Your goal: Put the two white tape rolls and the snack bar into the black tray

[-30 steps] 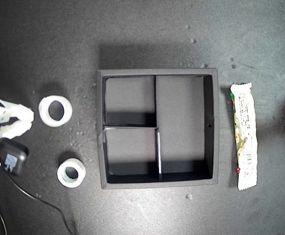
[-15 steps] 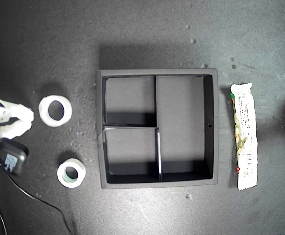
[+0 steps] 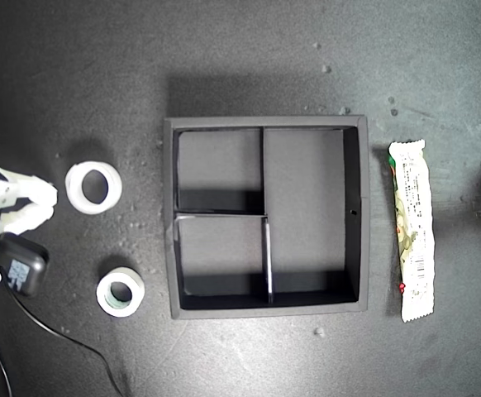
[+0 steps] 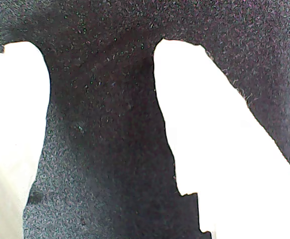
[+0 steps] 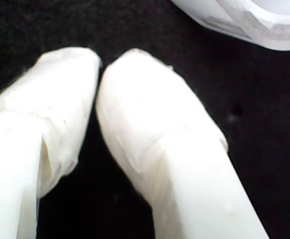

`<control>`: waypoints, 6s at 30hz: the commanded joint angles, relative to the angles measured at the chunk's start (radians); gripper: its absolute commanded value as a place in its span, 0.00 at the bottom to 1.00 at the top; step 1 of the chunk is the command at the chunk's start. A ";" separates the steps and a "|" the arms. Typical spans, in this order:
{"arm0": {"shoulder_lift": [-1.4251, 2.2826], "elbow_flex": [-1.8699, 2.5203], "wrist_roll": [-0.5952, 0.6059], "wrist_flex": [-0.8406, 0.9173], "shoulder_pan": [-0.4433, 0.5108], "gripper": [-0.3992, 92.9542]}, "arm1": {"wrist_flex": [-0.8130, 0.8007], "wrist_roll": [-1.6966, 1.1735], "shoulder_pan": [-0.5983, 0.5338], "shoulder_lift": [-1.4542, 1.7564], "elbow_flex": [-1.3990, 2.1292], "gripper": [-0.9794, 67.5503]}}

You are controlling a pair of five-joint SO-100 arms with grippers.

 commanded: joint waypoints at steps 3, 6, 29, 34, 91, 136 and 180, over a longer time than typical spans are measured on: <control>0.052 0.058 0.012 0.038 -0.003 0.01 | 0.002 -0.006 -0.003 0.008 0.012 0.22; 0.052 0.058 0.012 0.038 -0.003 0.01 | 0.002 -0.006 -0.003 0.008 0.012 0.22; 0.049 0.058 -0.288 -0.055 0.146 0.00 | -0.002 -0.015 0.114 0.008 0.012 0.01; 0.049 0.058 -0.359 -0.126 0.255 0.00 | -0.057 0.014 0.160 0.008 0.012 0.01; -1.523 -0.839 0.133 -0.446 -0.043 0.03 | -0.006 -0.635 -0.247 -1.557 -1.353 0.33; -1.902 -1.979 0.302 0.229 -0.052 0.00 | 0.109 -0.703 -0.291 -2.039 -1.747 0.03; -2.395 -2.602 0.316 0.477 -0.063 0.18 | 0.227 -0.853 -0.192 -2.387 -2.649 0.45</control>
